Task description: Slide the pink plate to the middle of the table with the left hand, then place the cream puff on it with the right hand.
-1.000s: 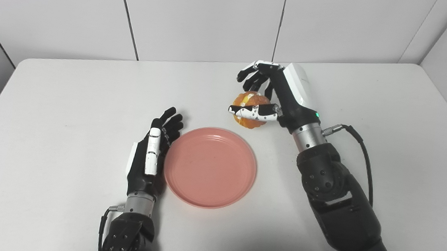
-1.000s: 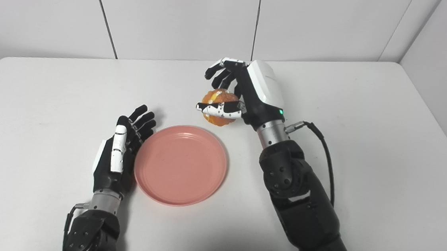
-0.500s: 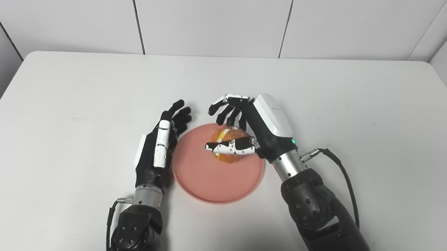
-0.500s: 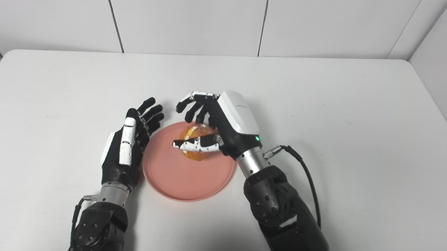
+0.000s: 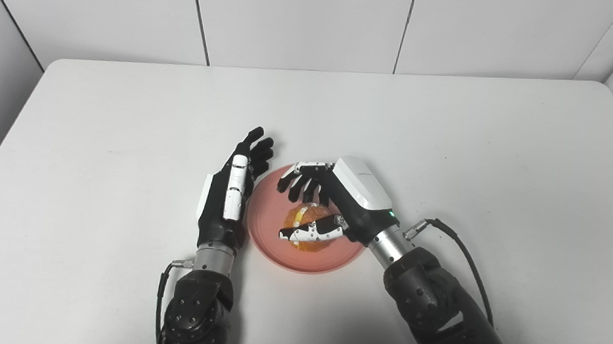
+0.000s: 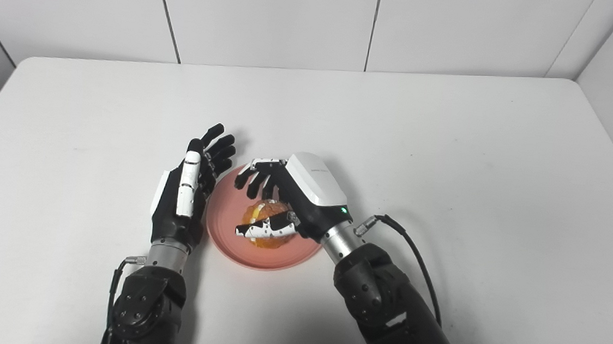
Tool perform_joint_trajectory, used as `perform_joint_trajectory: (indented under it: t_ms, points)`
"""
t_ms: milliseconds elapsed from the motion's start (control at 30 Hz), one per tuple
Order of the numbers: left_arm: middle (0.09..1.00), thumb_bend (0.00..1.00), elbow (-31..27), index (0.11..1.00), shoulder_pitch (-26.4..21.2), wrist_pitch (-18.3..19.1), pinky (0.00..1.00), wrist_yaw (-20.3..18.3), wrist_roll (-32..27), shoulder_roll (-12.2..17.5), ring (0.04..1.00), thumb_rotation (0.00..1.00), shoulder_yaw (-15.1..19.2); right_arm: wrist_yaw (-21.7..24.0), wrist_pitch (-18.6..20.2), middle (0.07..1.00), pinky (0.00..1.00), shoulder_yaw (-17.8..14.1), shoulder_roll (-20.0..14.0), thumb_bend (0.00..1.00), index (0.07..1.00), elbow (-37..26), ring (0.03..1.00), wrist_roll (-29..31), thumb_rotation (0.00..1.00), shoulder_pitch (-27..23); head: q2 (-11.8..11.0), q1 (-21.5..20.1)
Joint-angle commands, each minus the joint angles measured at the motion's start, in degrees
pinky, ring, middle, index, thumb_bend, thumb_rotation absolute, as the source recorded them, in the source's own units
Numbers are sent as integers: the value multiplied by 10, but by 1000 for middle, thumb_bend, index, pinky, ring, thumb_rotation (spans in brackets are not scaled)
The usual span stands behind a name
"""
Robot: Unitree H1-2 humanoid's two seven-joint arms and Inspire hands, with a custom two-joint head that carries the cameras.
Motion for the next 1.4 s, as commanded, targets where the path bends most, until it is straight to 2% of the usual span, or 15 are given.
perform_joint_trajectory:
  t_ms: [0, 100, 233, 267, 300, 367, 400, 500, 600, 700, 833, 1033, 1133, 1267, 1367]
  points:
    - [860, 484, -20, 845, -9, -4, 901, -6, -5, -3, 877, 1000, -4, 4, -11, 486, 265, -1, -5, 503, 541, -10, 362, -10, 0, -10, 2, 0]
    - [859, 481, -22, 846, -10, 0, 902, -8, -6, -2, 876, 1000, -4, -2, -26, 486, 302, -2, -9, 504, 544, -3, 374, -21, 0, -13, 2, 0]
    - [860, 478, -24, 848, -10, 2, 887, -6, 0, -2, 872, 1000, -5, -14, -42, 493, 432, -4, -9, 510, 528, 5, 427, -27, 0, -17, 3, 0]
    - [860, 477, -25, 851, -10, 3, 875, -6, 2, -1, 872, 1000, -6, -16, -46, 501, 534, -5, -9, 515, 504, 6, 570, -26, 0, -17, 3, 0]
    - [860, 477, -25, 851, -11, 2, 871, -5, 3, -1, 872, 1000, -6, -15, -48, 504, 570, -7, -9, 516, 495, 6, 618, -26, 0, -18, 3, -1]
    - [854, 470, -22, 846, -11, -5, 857, -1, 9, -2, 864, 1000, -6, -14, -50, 689, 644, -8, -10, 502, 498, 6, 717, -29, 93, -19, 3, -1]
    - [844, 467, -20, 833, -10, -10, 837, 2, 13, -3, 856, 1000, -6, -13, -51, 764, 699, -8, -11, 489, 661, 5, 774, -31, 51, -20, 3, -1]
    - [858, 478, -22, 822, -9, -3, 859, -4, 4, -3, 875, 1000, -6, -18, -55, 847, 785, -11, -11, 501, 791, 5, 838, -32, 79, -19, 3, -1]
    - [877, 474, -24, 833, -9, 0, 885, -9, -10, -4, 892, 1000, -3, -19, -52, 900, 836, -14, -9, 529, 841, 0, 887, -33, 218, -19, 6, -1]
    - [882, 481, -24, 854, -10, 3, 888, -8, -16, -6, 892, 1000, -1, -20, -56, 948, 903, -17, -7, 558, 891, -5, 939, -29, 471, -18, 6, -1]
    - [869, 488, -28, 848, -11, 12, 878, -2, -10, -6, 879, 1000, -2, -16, -54, 973, 944, -22, -6, 586, 930, -12, 963, -18, 627, -16, 8, -2]
    - [863, 483, -26, 839, -14, 7, 888, 3, 3, -1, 881, 1000, -1, -37, -69, 991, 942, -44, 6, 591, 959, -23, 978, 14, 671, -5, 8, -3]
    - [864, 491, -19, 846, -16, -6, 914, 2, 7, 3, 882, 1000, 1, -48, -74, 999, 920, -61, 14, 580, 988, -30, 981, 34, 749, 7, 8, -3]
    - [870, 489, -10, 856, -19, -26, 912, 2, 16, 12, 878, 1000, 4, -48, -76, 1000, 948, -91, 24, 590, 1000, -36, 999, 93, 827, 29, 8, 0]
    - [889, 498, -15, 875, -21, -17, 923, 1, 16, 15, 888, 1000, 6, -44, -74, 1000, 976, -111, 32, 599, 1000, -42, 1000, 138, 824, 46, 8, 2]
